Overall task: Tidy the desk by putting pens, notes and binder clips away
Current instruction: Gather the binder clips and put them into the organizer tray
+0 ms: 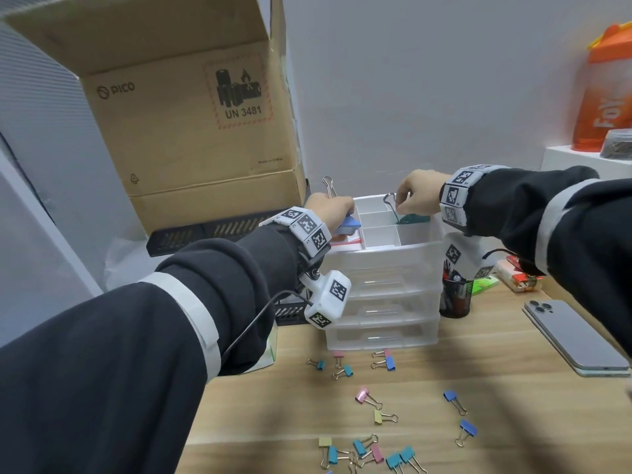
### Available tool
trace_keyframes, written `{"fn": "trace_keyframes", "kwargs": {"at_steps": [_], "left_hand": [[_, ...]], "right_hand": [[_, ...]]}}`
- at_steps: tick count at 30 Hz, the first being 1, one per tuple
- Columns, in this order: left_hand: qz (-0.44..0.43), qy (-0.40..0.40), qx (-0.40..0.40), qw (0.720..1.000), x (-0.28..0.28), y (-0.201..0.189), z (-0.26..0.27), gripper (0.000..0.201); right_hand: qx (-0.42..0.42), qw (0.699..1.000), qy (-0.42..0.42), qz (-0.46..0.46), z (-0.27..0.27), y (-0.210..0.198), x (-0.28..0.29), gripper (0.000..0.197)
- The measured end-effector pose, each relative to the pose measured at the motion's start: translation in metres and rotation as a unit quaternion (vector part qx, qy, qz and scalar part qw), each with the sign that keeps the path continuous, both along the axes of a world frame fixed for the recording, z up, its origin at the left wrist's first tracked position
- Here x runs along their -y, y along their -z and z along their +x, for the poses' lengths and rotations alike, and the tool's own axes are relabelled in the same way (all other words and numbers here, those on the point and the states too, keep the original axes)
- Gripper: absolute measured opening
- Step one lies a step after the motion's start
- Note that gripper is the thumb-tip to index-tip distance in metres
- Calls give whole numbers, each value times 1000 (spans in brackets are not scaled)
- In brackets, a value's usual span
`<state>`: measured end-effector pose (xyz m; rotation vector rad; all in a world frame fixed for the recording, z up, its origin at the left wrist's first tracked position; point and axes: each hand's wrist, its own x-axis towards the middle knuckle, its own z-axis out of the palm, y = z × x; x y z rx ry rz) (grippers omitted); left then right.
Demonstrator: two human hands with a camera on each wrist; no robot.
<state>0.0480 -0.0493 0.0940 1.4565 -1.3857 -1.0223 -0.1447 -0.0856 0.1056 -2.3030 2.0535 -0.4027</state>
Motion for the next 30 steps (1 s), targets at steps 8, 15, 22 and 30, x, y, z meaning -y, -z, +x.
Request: {"fn": "trace_keyframes", "kwargs": {"at_steps": [8,15,22,30], "left_hand": [[16,5,3,1000,4,5,6,26],[6,0,4,1000,3,1,12,33],[-5,5,7,1000,-4,-3,13,17],[-1,4,12,1000,5,0,21,25]], "right_hand": [[-5,1000,8,-10,0,9,-3,18],[-6,998,-48,-37,3,-3,-18,13],[-73,995,-71,-7,12,2,-19,32],[-115,990,-78,-3,23,6,-14,32]]}}
